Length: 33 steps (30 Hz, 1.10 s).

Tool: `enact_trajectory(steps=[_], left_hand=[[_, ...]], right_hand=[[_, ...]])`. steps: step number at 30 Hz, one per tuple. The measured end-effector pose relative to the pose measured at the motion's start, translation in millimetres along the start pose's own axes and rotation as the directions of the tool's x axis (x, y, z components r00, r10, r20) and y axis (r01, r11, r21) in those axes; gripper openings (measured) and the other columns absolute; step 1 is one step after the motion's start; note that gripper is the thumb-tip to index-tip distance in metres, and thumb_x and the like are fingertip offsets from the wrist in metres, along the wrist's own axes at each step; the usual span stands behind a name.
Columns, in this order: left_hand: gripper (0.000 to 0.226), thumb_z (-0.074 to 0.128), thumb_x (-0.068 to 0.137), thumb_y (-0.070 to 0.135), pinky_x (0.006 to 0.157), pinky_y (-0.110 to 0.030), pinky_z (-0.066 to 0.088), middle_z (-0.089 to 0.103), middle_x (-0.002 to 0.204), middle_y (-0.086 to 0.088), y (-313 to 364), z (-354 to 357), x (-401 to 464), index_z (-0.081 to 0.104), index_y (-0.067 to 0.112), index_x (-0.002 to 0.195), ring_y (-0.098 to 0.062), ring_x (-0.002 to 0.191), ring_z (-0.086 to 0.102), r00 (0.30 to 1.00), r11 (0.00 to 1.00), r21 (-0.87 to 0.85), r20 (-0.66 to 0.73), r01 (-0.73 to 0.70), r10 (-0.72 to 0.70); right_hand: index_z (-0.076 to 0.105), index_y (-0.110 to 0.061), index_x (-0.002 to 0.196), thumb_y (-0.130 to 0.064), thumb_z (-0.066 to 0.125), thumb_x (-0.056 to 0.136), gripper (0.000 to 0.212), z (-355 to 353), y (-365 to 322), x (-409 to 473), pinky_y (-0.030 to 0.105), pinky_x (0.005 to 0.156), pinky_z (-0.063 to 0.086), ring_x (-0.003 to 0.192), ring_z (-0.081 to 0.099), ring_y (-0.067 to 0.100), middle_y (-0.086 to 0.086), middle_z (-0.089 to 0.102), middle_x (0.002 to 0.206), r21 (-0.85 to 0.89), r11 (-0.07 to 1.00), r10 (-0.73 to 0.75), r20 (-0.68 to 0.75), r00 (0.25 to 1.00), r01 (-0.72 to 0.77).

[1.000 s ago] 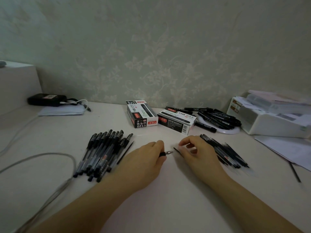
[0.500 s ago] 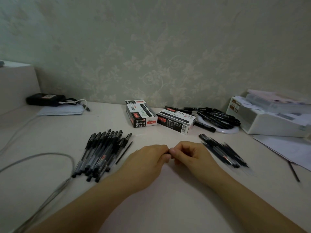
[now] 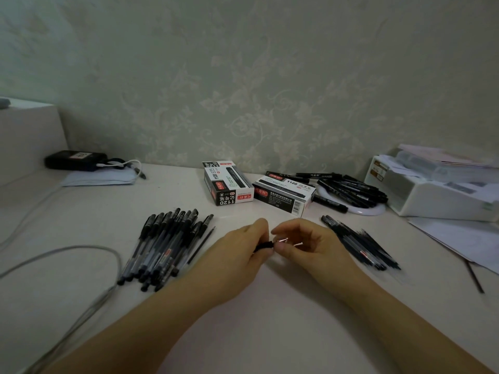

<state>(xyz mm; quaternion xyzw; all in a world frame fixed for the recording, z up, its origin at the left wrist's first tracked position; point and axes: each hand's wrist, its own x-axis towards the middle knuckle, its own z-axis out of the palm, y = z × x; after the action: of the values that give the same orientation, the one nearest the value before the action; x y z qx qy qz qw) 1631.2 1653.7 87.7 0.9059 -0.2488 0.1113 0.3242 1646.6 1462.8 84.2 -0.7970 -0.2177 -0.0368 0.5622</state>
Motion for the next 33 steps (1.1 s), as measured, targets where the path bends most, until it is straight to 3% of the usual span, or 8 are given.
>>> enact_trajectory(steps=[4,7,10,13,18,24,29,33], left_hand=[[0.012,0.051,0.096,0.034,0.071,-0.037,0.049,0.058,0.088,0.010,-0.6,1.9,0.4,0.049,0.024,0.091,-0.008,0.080,0.054,1.000,1.000,0.018,-0.009,-0.019,0.019],[0.013,0.048,0.098,0.037,0.072,-0.036,0.049,0.057,0.087,0.011,-2.1,2.5,-0.3,0.053,0.027,0.092,-0.007,0.081,0.053,1.000,0.999,0.046,-0.005,-0.017,0.017],[0.016,0.045,0.098,0.039,0.072,-0.033,0.048,0.057,0.087,0.012,-2.6,2.9,0.4,0.055,0.027,0.095,-0.005,0.079,0.052,1.000,0.998,0.063,0.002,0.002,-0.002],[0.020,0.042,0.099,0.040,0.070,-0.032,0.047,0.056,0.085,0.012,-3.9,2.6,1.4,0.056,0.026,0.095,-0.005,0.078,0.052,1.000,0.997,0.069,-0.014,0.019,-0.018],[0.019,0.042,0.098,0.041,0.067,-0.029,0.046,0.055,0.082,0.013,-4.1,3.1,1.9,0.055,0.027,0.094,-0.003,0.076,0.051,0.999,0.998,0.066,-0.026,0.024,-0.022],[0.020,0.043,0.098,0.041,0.068,-0.029,0.047,0.054,0.082,0.013,-4.7,3.0,1.6,0.056,0.027,0.095,-0.003,0.077,0.052,0.999,0.997,0.070,-0.026,0.029,-0.028],[0.018,0.044,0.099,0.038,0.067,-0.024,0.045,0.054,0.081,0.015,-3.0,2.3,1.6,0.056,0.027,0.096,-0.001,0.076,0.051,0.999,0.999,0.050,-0.038,0.020,-0.018],[0.017,0.043,0.099,0.038,0.066,-0.025,0.044,0.052,0.079,0.014,-1.6,2.7,1.4,0.055,0.026,0.098,-0.002,0.075,0.051,0.999,0.999,0.050,-0.028,0.017,-0.015]], right_hand=[[0.072,-0.024,0.090,-0.044,0.066,0.083,0.022,1.5,-0.4,1.0,0.018,0.068,0.049,0.073,0.065,0.006,-0.004,0.073,0.082,-0.058,0.998,0.031,-0.014,0.999,-0.031],[0.073,-0.020,0.086,-0.033,0.068,0.088,0.014,0.3,2.0,0.6,0.011,0.060,0.043,0.062,0.059,-0.001,-0.002,0.072,0.073,-0.038,0.998,0.053,-0.005,0.999,-0.053],[0.073,-0.018,0.090,-0.018,0.072,0.088,0.002,-1.3,4.1,0.8,0.015,0.066,0.049,0.072,0.065,0.010,0.000,0.074,0.082,0.006,0.999,0.042,0.001,0.999,-0.042],[0.071,-0.021,0.099,-0.011,0.074,0.086,0.016,0.3,3.6,1.9,0.019,0.071,0.052,0.079,0.067,0.012,-0.001,0.073,0.093,0.038,0.999,0.031,-0.007,1.000,-0.030],[0.073,-0.024,0.093,-0.045,0.068,0.080,0.025,1.5,1.1,2.2,0.012,0.063,0.046,0.068,0.064,0.003,-0.004,0.074,0.082,-0.017,0.998,0.063,-0.030,0.998,-0.064],[0.073,-0.020,0.095,-0.016,0.073,0.087,0.009,-1.4,3.9,2.1,0.012,0.063,0.046,0.072,0.065,0.006,-0.002,0.074,0.085,0.015,0.998,0.053,0.008,0.999,-0.053],[0.073,-0.026,0.096,-0.040,0.072,0.080,0.021,0.0,1.8,2.0,0.013,0.065,0.048,0.072,0.066,0.007,-0.002,0.075,0.085,0.010,0.997,0.082,-0.007,0.997,-0.082],[0.074,-0.018,0.090,-0.027,0.072,0.086,0.010,-0.5,3.4,3.1,0.010,0.061,0.045,0.064,0.062,0.002,0.002,0.075,0.077,0.063,0.993,0.104,0.000,0.995,-0.104]])
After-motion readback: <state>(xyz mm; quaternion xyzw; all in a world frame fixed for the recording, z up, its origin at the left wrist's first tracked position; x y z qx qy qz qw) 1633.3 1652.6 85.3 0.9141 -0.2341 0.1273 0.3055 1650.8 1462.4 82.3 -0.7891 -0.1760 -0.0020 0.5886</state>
